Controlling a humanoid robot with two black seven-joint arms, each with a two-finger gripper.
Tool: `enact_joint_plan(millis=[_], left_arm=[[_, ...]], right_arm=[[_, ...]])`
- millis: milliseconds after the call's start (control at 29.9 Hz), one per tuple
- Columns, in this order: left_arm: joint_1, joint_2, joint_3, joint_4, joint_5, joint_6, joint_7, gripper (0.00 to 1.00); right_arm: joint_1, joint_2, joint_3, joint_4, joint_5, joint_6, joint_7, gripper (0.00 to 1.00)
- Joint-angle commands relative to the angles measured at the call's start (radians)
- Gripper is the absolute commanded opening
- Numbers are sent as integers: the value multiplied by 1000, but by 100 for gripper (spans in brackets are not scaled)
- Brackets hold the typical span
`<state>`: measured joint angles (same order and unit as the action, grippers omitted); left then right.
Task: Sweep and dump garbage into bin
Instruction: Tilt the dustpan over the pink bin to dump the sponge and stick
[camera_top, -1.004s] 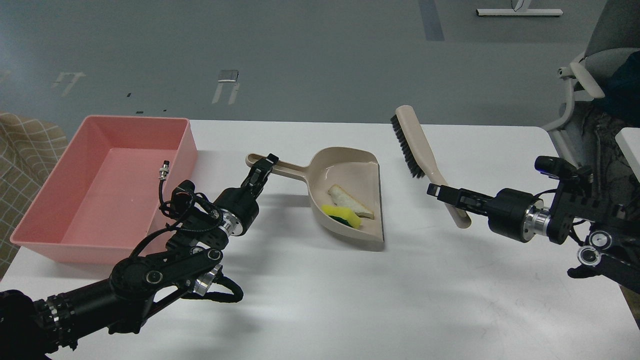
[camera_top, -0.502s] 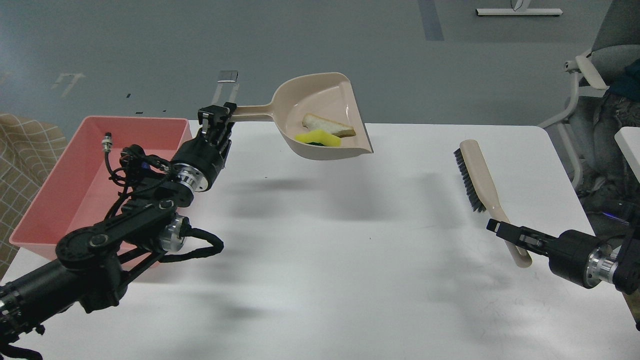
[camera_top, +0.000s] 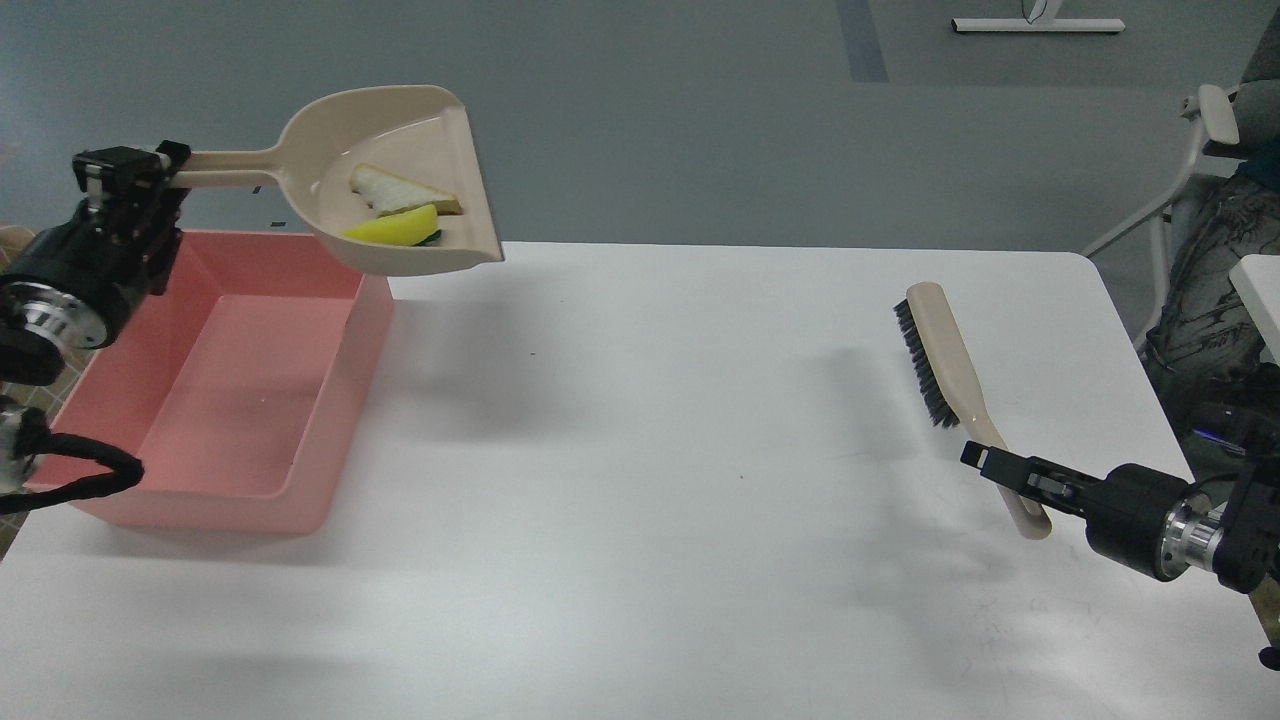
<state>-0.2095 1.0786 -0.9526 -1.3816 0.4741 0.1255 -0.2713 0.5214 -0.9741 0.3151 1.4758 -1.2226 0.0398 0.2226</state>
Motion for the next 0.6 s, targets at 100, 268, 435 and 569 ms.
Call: enact_joint_plan(millis=[100,268,435,569], left_arm=[[88,151,-34,104,-34,-55,-115,0],[122,240,-23,157,-16,-60,-198,0],[133,294,-3,199,75,-53,-217,0],[136,316,23,216,169,-44,-217,0]], right_arm=[[0,9,-5,1,0,0,-2,0],[-1,9,-5,12,0,0,-2,0],[-1,9,-4,12,0,2,-2,0],[-1,17,-4,12,0,0,-2,0]])
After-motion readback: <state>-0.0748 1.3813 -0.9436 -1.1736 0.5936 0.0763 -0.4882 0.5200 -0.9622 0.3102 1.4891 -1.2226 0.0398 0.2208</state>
